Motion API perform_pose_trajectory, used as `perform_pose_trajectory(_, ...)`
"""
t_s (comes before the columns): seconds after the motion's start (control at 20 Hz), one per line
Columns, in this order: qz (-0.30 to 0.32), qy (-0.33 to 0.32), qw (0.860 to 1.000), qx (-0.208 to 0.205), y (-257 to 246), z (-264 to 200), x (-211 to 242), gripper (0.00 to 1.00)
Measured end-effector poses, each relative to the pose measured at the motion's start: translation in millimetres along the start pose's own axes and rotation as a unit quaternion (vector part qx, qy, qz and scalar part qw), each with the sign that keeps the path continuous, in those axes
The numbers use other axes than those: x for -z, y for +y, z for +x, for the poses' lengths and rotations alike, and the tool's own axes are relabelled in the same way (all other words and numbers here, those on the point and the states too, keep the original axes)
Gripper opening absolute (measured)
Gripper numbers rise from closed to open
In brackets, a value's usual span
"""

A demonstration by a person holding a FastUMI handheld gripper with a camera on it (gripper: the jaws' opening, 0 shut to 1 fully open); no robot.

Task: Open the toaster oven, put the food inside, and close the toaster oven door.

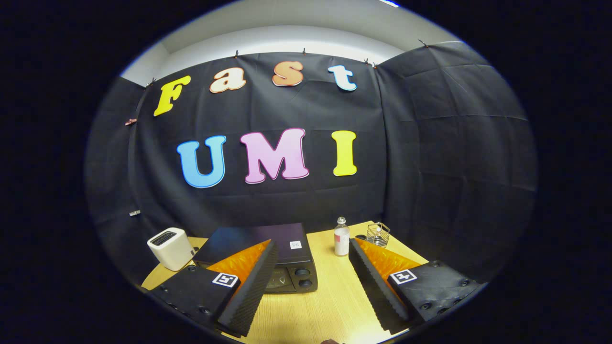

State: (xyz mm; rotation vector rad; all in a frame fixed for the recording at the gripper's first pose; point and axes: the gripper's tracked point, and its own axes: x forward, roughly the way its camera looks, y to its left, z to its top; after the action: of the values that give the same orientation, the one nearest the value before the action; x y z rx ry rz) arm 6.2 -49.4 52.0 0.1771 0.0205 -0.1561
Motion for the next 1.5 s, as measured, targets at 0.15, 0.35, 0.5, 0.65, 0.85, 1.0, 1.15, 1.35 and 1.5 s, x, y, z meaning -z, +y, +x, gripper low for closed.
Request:
perform_pose_trajectory(0.15,0.001,0.001,1.0,0.0,1,4,4,0.98)
perform_pose_trajectory(0.35,0.0,0.001,1.0,-0.009,9,7,4,0.98)
perform_pose_trajectory(0.5,-0.002,-0.003,1.0,-0.02,18,12,1,0.98)
perform_pose_trajectory(0.65,-0.009,0.002,0.999,-0.031,26,19,1,0.98)
perform_pose_trajectory(0.85,-0.008,0.006,0.999,-0.047,38,24,2,0.98)
perform_pose_trajectory(1.0,-0.02,0.005,0.998,-0.055,42,27,1,0.98)
perform_pose_trajectory(1.15,-0.024,0.007,0.998,-0.055,42,27,4,0.98)
perform_pose_trajectory(1.35,-0.024,0.016,0.998,-0.055,36,29,8,0.98)
perform_pose_trajectory(1.5,-0.026,0.021,0.998,-0.053,27,35,13,0.98)
